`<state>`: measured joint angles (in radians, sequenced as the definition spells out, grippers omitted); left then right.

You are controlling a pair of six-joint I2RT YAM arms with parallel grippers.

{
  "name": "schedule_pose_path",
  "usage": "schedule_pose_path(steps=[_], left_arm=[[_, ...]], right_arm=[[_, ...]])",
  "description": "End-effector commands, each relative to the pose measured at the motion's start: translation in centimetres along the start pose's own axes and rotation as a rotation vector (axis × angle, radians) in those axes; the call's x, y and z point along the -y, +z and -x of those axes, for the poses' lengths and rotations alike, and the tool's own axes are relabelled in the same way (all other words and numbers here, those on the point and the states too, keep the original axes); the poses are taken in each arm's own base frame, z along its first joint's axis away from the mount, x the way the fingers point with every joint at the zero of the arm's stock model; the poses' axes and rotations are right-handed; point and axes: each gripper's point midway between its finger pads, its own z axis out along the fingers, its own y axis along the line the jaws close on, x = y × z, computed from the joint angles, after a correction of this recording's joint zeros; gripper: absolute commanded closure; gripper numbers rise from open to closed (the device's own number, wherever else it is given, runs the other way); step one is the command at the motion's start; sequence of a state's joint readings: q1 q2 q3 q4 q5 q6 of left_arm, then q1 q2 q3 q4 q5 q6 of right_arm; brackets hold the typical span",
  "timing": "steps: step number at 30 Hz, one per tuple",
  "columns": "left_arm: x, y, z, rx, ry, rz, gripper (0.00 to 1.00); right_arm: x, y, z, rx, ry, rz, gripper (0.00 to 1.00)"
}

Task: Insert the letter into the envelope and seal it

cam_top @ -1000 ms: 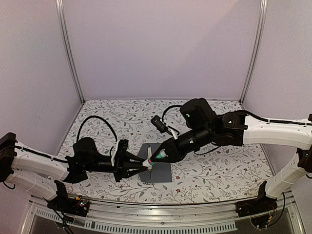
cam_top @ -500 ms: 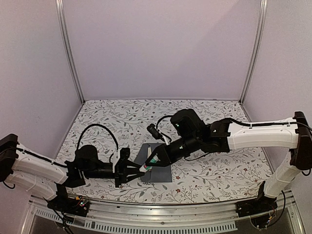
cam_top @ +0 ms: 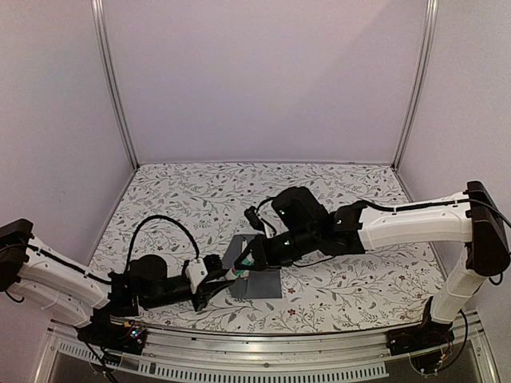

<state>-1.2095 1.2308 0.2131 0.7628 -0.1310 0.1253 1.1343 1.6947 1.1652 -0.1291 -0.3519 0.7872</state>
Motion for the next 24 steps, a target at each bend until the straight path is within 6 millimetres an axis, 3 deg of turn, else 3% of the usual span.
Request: schedule_pose_path(steps=[1, 10, 15, 24], left_arm=[[-2.9, -1.3, 10.6, 0.359, -0.001, 0.168, 1.0], [-0.2, -1.2, 11.7, 0.357, -0.04, -0.035, 0.97], [1.9, -2.8, 13.1, 0.414, -0.074, -0.223, 0.97], [2.4, -5.6, 14.3, 0.505, -0.121, -0.369, 0.98]], right_arm=[[-3.0, 2.2, -3.4, -0.101, 0.003, 0.133, 1.0], [-5.3, 1.4, -4.4, -0.138, -0.166, 0.22, 1.0], [-6.1, 0.8, -5.4, -0.13, -0.339, 0.227, 1.0], [-7.3, -0.2, -6.3, -0.116, -0.464, 0.249, 1.0]])
